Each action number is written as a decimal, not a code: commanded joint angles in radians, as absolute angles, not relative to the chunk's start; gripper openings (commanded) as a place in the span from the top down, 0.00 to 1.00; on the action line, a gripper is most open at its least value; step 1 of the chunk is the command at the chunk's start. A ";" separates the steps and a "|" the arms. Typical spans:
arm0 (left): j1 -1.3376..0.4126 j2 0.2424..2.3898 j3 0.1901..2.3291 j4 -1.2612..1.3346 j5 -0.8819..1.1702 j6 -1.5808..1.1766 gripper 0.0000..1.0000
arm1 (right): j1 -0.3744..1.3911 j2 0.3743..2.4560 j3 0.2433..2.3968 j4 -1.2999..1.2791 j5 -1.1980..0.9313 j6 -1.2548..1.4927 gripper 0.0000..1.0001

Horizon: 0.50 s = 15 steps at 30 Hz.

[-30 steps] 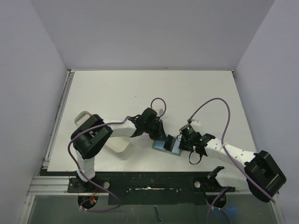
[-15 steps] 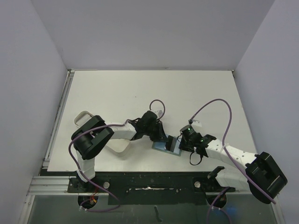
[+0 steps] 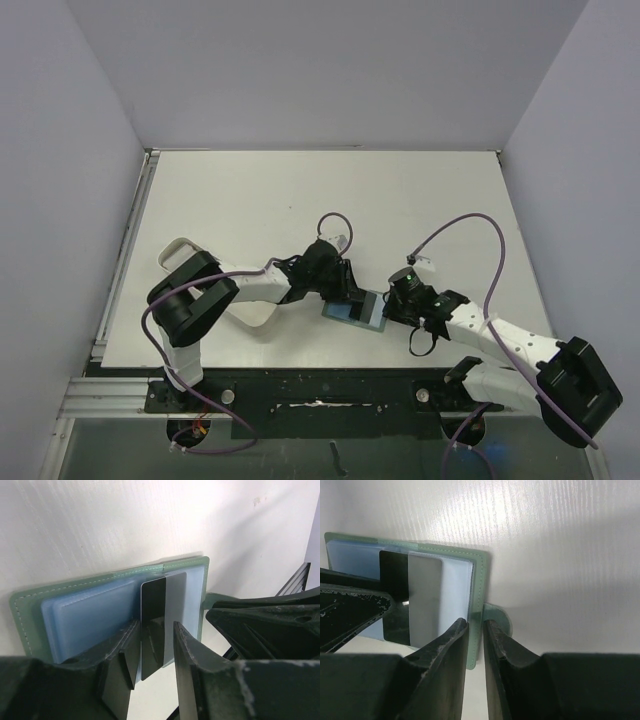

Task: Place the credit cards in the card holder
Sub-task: Insert the credit card into the card holder.

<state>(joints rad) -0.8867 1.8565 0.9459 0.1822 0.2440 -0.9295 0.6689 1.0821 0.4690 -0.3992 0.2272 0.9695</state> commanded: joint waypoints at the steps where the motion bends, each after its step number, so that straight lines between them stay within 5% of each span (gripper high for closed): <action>1: -0.898 1.816 0.947 0.186 0.212 -0.908 0.68 | 0.664 1.065 0.465 -0.382 0.238 0.983 0.80; 15: -0.913 1.765 0.980 0.103 0.132 -0.861 0.66 | 0.650 1.133 0.417 -0.296 0.208 0.983 0.87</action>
